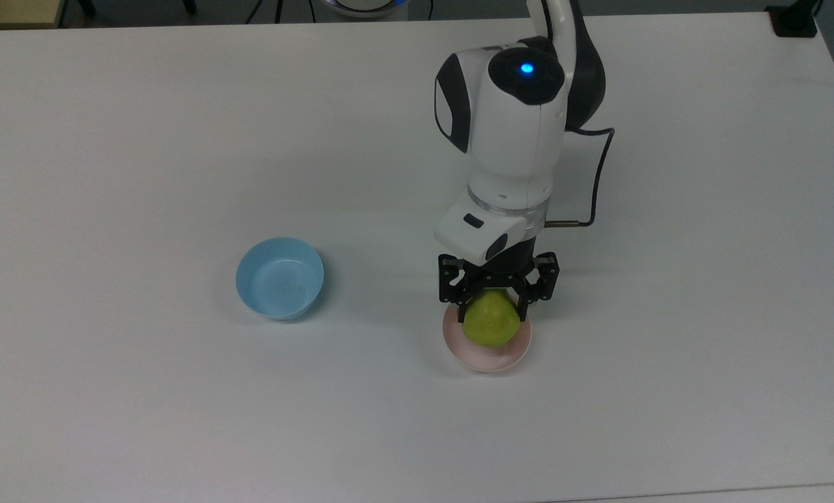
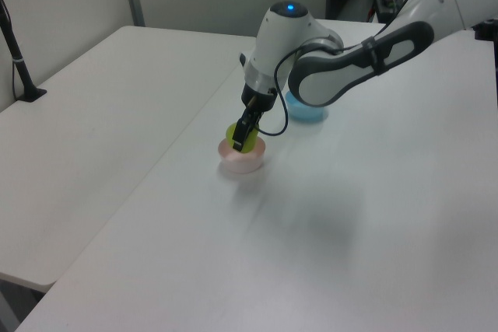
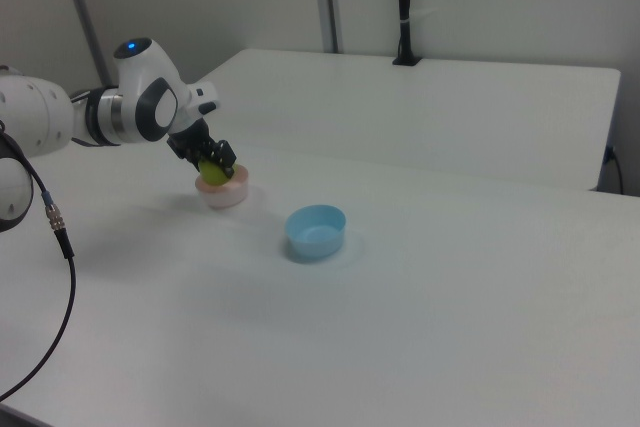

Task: Place the pear in the bowl
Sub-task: 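Carry the pear over the pink bowl and lower it inside, then open the gripper to release the pear and raise it away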

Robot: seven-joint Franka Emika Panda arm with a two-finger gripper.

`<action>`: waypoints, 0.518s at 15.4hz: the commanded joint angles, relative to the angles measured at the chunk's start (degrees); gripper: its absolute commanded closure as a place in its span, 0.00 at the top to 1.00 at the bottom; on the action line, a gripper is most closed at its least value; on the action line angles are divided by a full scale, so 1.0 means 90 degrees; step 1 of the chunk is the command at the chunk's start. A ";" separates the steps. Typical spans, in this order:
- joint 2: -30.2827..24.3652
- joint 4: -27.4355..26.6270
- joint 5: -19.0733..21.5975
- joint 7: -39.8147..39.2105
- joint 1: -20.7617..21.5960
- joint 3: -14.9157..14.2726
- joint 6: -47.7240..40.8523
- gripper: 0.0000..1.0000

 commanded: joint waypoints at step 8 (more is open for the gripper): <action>0.0106 0.0001 0.0063 0.0056 0.0147 -0.0165 -0.0002 1.00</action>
